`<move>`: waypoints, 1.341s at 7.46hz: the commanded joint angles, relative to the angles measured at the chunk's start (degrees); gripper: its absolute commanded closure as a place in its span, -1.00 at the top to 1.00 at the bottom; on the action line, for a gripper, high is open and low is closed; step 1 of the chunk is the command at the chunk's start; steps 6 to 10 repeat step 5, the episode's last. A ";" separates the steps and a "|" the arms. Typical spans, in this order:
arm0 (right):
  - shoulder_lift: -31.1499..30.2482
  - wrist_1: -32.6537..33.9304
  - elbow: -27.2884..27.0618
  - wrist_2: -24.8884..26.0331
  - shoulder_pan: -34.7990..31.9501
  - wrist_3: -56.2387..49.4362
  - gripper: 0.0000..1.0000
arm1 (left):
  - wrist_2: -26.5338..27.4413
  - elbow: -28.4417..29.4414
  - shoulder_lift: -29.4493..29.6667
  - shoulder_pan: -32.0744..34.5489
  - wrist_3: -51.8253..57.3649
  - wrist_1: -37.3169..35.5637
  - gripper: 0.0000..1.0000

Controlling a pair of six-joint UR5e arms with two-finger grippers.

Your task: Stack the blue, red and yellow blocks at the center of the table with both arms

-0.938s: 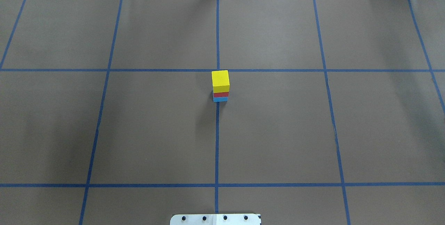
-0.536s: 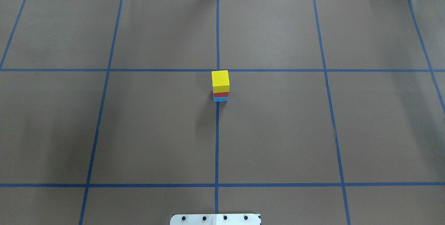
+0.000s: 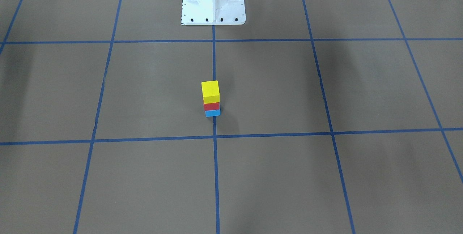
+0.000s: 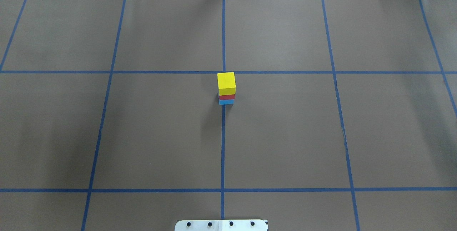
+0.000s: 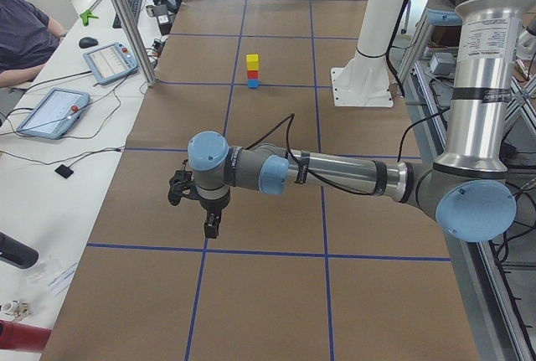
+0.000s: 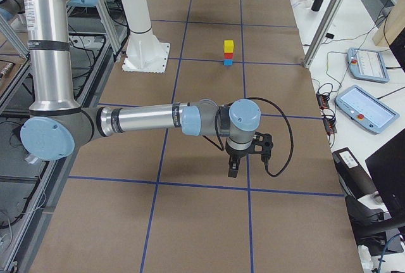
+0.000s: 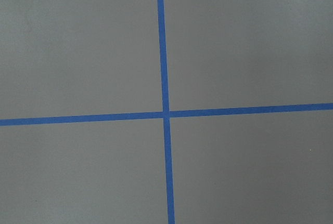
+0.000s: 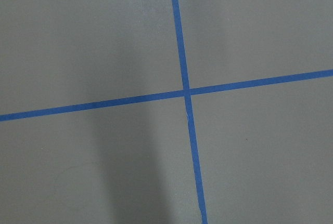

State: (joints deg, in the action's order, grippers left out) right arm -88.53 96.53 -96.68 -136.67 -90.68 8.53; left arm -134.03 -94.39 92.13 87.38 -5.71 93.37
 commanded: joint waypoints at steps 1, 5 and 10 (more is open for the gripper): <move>0.28 -0.11 -0.09 0.00 0.24 0.09 1.00 | 0.09 0.25 0.07 -0.01 0.00 -0.03 0.99; 0.55 -0.20 -0.09 0.00 0.51 0.09 1.00 | 0.09 0.34 0.42 -0.10 0.00 -0.03 0.99; 0.55 -0.20 -0.09 0.00 0.51 0.09 1.00 | 0.09 0.34 0.42 -0.10 0.00 -0.03 0.99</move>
